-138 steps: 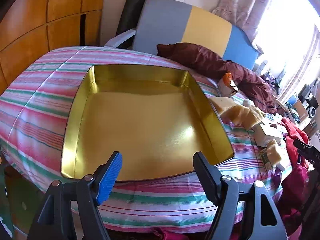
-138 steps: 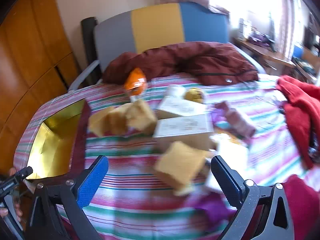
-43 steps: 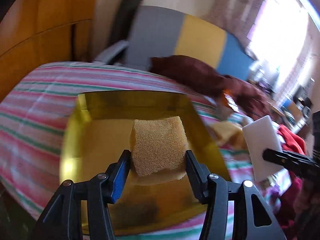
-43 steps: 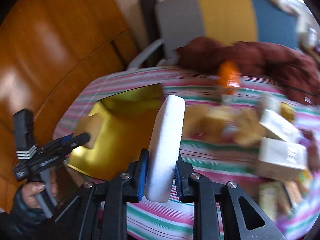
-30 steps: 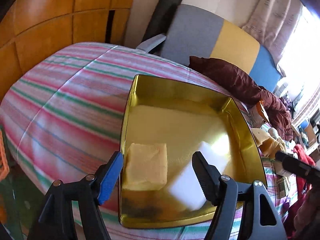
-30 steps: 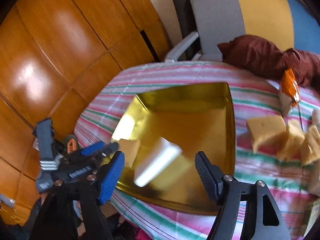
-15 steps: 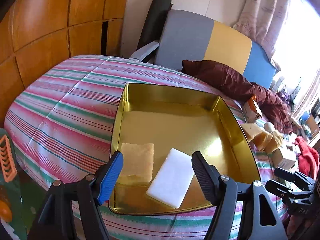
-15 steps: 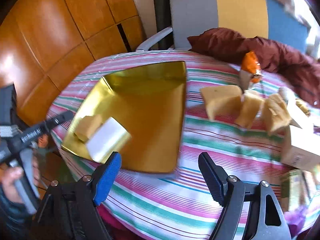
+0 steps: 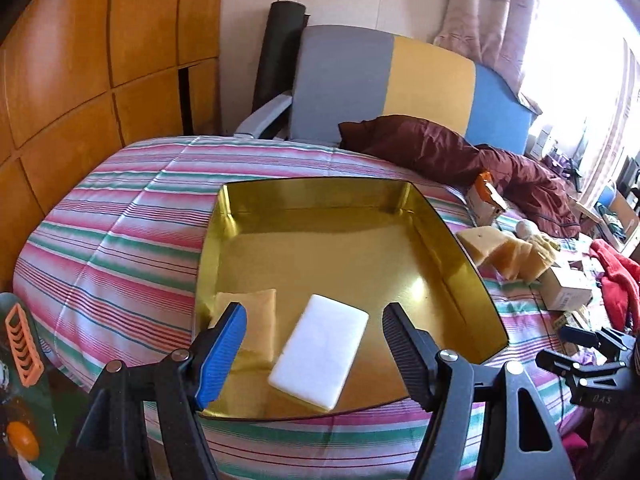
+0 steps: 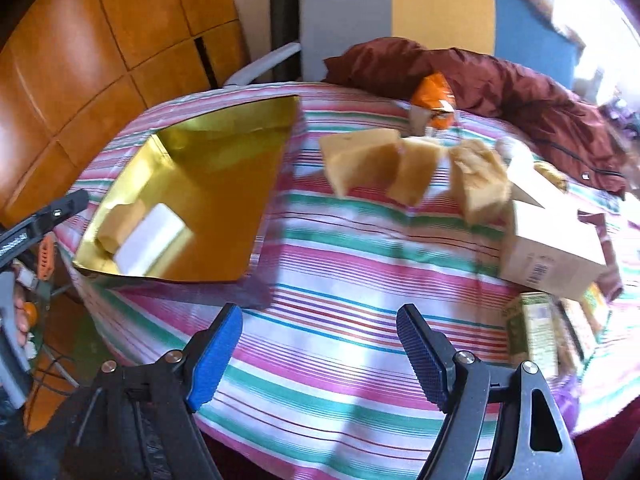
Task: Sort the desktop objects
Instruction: 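Grasp the purple snack packet with the right gripper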
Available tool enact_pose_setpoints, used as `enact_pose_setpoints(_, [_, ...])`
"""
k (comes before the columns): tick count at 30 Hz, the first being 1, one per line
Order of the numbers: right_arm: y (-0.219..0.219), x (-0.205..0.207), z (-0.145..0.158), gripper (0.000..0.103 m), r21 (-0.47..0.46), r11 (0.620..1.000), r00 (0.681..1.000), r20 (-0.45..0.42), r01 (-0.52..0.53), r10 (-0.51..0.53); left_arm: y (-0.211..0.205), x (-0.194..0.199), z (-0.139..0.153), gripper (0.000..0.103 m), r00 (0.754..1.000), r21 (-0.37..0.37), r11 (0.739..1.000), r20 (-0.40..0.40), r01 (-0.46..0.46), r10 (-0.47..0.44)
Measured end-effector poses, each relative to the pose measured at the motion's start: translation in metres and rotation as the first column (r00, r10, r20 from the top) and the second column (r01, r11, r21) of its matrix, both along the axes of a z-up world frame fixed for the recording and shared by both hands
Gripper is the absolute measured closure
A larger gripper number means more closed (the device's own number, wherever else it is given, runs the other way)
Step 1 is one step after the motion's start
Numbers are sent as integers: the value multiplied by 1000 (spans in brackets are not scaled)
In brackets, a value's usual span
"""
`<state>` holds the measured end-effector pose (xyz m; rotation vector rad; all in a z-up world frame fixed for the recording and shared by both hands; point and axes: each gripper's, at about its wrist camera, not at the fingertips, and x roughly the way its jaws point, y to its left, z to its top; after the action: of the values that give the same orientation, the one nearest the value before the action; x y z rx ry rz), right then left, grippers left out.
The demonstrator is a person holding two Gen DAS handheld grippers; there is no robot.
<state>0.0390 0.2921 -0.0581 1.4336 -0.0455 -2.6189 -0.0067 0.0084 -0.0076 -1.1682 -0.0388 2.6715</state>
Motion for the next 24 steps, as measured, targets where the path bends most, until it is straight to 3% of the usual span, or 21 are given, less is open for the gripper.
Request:
enact_pose_setpoints(4, [22, 3, 5, 27, -8, 1000, 1000, 0, 18, -18, 4, 2, -2, 32, 999, 14, 999, 10, 33, -33])
enact_pose_setpoints(9, [60, 10, 14, 41, 14, 998, 998, 12, 67, -67, 7, 3, -2, 32, 997, 48, 996, 20, 69, -70])
enact_pose_setpoints(17, [150, 31, 23, 39, 70, 966, 964, 73, 249, -254, 17, 5, -10, 31, 992, 76, 991, 49, 108, -112])
enact_pose_setpoints(24, [178, 32, 1, 30, 145, 960, 930, 250, 238, -268, 26, 9, -6, 31, 986, 87, 984, 39, 156, -160])
